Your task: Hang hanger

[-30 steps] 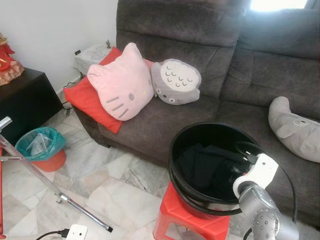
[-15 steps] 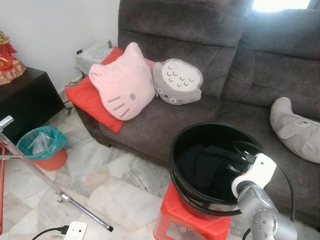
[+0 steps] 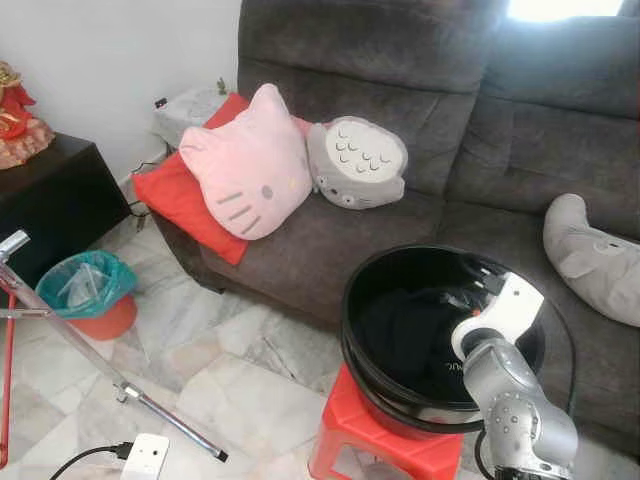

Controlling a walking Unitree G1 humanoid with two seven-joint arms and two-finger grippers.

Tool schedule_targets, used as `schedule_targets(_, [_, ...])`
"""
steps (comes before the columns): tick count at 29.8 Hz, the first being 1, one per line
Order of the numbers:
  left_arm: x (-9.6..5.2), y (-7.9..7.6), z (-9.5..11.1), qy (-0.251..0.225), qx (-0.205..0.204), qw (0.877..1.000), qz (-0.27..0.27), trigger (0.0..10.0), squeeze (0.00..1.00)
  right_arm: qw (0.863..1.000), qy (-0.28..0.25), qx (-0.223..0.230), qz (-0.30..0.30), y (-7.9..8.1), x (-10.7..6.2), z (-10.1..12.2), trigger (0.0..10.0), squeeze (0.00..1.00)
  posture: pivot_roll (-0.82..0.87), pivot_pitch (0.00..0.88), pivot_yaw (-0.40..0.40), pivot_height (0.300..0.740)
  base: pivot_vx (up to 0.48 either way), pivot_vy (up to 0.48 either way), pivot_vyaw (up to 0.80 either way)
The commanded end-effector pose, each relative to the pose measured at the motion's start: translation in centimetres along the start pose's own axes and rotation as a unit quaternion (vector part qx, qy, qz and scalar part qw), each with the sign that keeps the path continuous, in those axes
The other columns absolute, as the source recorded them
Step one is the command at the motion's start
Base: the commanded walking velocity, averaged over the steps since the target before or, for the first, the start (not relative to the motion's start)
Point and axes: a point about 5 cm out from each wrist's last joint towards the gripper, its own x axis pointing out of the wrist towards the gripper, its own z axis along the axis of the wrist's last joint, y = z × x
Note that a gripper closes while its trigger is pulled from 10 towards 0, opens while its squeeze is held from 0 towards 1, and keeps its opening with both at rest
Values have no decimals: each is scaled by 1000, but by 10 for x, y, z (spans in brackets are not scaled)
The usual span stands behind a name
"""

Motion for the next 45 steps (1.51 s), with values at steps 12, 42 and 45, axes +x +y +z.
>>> schedule_targets(12, [-1, -9, -9, 7, -3, 1000, 2, 10000, 0, 971, 13, -103, 213, 68, -3, -7, 0, 0, -77, 0, 42, 740, 0, 0, 0])
schedule_targets(42, [-2, -9, -11, 4, 6, 1000, 1, 10000, 0, 830, 87, -401, 378, 66, -57, -48, 10000, 0, -107, 0, 57, 740, 0, 0, 0])
schedule_targets(45, [-2, -7, -12, 4, 6, 1000, 3, 10000, 0, 823, 87, -408, 385, 69, -60, -48, 10000, 0, -107, 0, 57, 740, 0, 0, 0])
